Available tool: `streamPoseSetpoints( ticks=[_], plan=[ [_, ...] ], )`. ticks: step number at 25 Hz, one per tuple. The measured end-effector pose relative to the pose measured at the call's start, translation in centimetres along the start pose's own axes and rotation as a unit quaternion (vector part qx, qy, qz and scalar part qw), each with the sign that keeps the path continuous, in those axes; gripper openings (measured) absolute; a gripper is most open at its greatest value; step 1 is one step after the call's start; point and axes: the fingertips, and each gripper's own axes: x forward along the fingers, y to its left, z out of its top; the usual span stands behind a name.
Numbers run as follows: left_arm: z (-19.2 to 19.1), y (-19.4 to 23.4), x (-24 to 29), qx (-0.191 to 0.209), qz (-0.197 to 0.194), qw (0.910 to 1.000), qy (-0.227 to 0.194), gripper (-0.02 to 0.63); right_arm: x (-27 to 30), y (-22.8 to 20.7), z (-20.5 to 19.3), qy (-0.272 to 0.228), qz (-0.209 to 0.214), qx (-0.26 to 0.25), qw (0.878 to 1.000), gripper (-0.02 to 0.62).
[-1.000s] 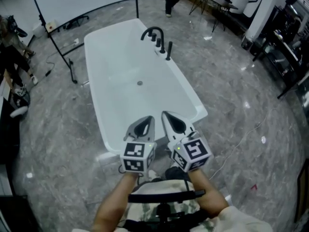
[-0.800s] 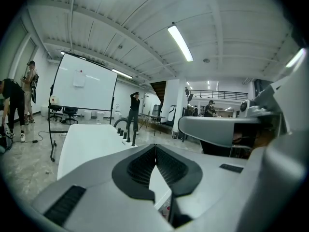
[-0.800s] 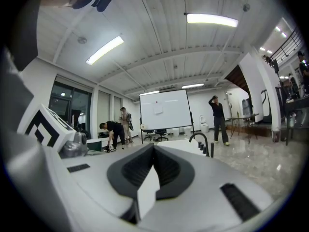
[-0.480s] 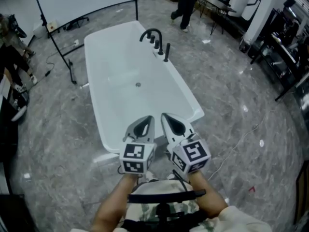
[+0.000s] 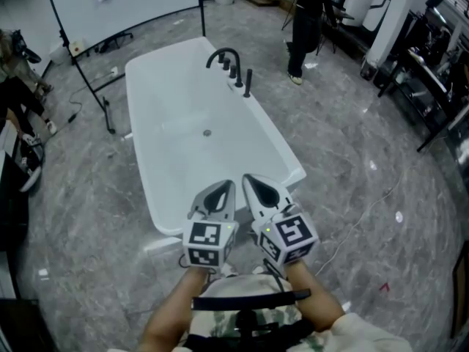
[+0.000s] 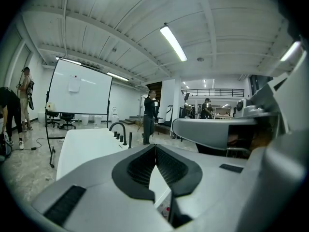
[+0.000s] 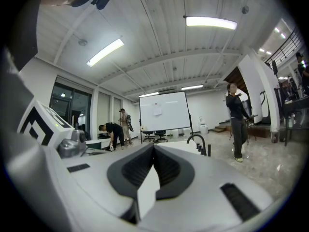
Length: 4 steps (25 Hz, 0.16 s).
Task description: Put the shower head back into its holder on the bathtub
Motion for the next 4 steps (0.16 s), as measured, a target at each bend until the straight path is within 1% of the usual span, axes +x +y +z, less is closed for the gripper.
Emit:
streamPoseSetpoints(
  ticks=[4],
  plan=[
    [-0.26, -0.88, 0.6, 0.002, -0.004, 1.0, 0.003, 0.015, -0.42, -0.71, -0.43, 0.001, 0.001, 0.004, 1.0, 0.011]
  ],
)
